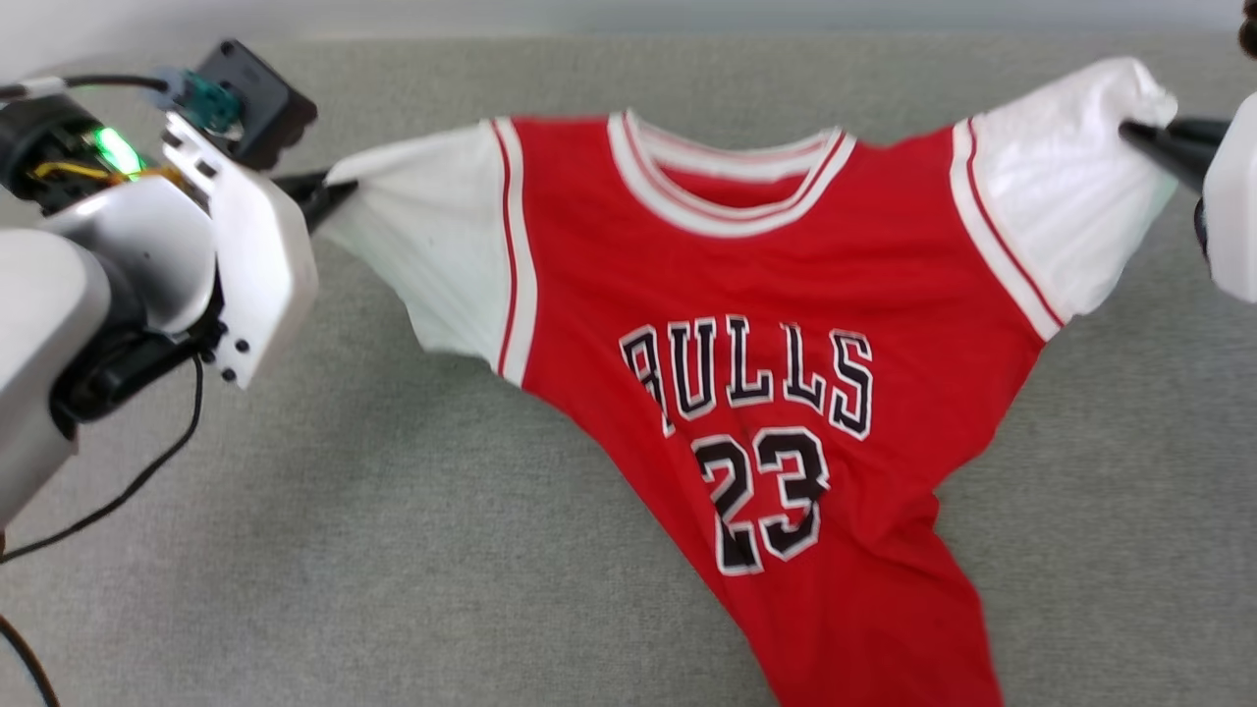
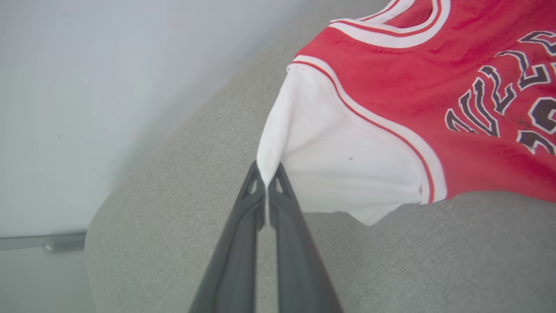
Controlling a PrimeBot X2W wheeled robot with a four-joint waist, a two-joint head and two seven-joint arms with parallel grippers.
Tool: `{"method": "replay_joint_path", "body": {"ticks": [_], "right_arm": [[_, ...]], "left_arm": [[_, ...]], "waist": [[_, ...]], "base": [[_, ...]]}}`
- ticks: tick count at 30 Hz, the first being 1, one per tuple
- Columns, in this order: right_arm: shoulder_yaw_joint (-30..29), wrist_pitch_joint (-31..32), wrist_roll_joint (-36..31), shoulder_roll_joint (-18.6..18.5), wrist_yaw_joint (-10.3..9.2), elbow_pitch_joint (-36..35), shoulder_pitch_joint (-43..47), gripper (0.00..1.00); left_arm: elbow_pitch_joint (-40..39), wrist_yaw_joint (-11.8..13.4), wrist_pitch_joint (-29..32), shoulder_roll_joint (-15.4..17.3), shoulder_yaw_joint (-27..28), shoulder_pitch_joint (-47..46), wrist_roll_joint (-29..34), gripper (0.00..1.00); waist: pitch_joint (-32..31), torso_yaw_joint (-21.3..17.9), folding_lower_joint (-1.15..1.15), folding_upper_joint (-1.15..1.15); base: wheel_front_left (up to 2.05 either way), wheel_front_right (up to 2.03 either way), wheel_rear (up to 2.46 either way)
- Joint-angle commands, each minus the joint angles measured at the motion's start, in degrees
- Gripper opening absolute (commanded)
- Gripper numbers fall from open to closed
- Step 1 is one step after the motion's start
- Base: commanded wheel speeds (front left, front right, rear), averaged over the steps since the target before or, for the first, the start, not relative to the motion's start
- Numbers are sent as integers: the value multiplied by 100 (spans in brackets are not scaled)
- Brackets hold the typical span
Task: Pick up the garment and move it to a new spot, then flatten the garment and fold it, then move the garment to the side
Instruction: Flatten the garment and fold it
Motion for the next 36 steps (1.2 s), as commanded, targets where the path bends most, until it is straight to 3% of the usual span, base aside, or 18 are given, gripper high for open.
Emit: {"method": "replay_joint_path", "body": {"ticks": [1,7,15,24,28,29,36], "right_arm": [[20,-142,0,-75,-4,-93,-144,0],[51,-621,-40,-317,-4,-336,-396,0],[-83,-1142,-355,-319,-4,-201,-923,0],[-327,-1353,-1111,236,-4,535,-2039,0],[-390,-1460,-1477,566,-4,1016,-2693,0],[-435,-1568,-1709,782,-4,1383,-3203,0],[-598,-2071,-2308,1256,-4,2219,-4344,0]], "left_arm": [[-73,52,-66,60,52,-97,59,0],[-271,178,-279,141,250,-328,203,0],[-66,248,-564,-124,518,-871,403,0],[687,120,-695,-659,725,-1905,700,0],[1183,87,-876,-935,849,-2519,926,0],[1574,49,-1018,-1115,965,-3007,1025,0],[2425,-6,-1454,-1434,1241,-4021,1179,0]], "waist": [[-201,-145,0,0],[-501,-263,0,0],[-703,-303,0,0],[-306,-313,0,0],[53,-304,0,0],[365,-288,0,0],[945,-216,0,0]], "base": [[0,0,0],[0,0,0],[0,0,0],[0,0,0],[0,0,0],[0,0,0],[0,0,0]]}}
